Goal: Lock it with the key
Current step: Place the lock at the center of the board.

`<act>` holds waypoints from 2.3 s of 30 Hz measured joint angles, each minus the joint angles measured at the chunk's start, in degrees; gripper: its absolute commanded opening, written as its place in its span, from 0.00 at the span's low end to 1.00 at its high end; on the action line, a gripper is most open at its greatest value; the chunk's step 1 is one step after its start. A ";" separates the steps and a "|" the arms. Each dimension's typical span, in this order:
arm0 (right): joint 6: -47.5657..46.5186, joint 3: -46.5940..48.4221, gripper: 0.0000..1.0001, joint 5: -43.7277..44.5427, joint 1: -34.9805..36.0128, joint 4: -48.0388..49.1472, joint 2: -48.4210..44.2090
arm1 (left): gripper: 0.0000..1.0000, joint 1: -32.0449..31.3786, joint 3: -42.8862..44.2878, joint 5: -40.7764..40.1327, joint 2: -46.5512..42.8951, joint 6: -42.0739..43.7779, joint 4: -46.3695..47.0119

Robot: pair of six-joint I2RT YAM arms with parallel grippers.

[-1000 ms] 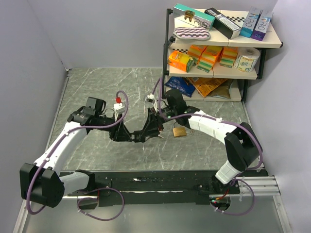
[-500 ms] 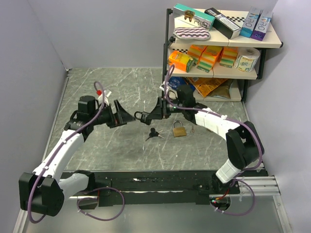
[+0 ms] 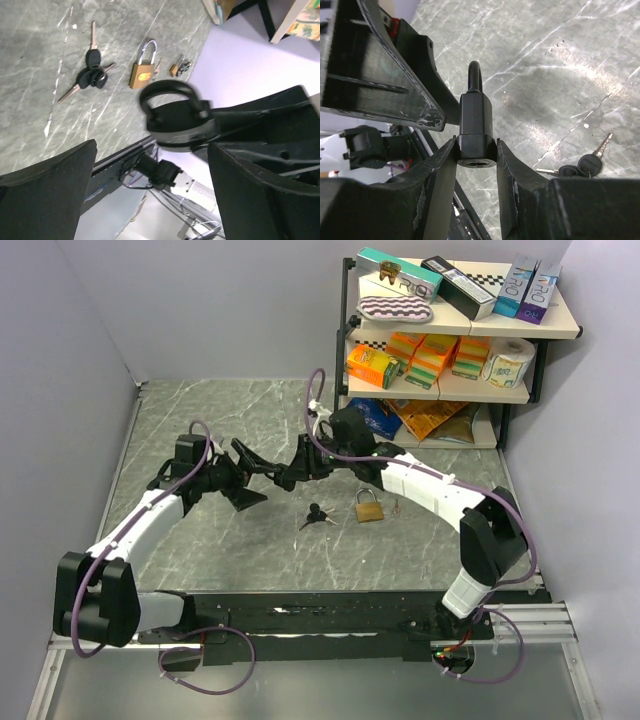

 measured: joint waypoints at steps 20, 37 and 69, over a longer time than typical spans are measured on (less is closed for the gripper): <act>0.04 5.07 0.00 8.22 5.09 -4.68 3.45 | 0.97 0.00 -0.07 -1.42 3.93 -6.75 5.14; 1.03 6.91 0.00 14.45 7.61 -6.14 6.03 | 0.54 0.24 -0.87 -2.32 5.88 -8.98 6.69; -15.78 -12.15 0.99 4.61 -2.16 -6.95 -13.77 | 0.01 -13.70 18.43 -24.52 20.65 25.11 -22.97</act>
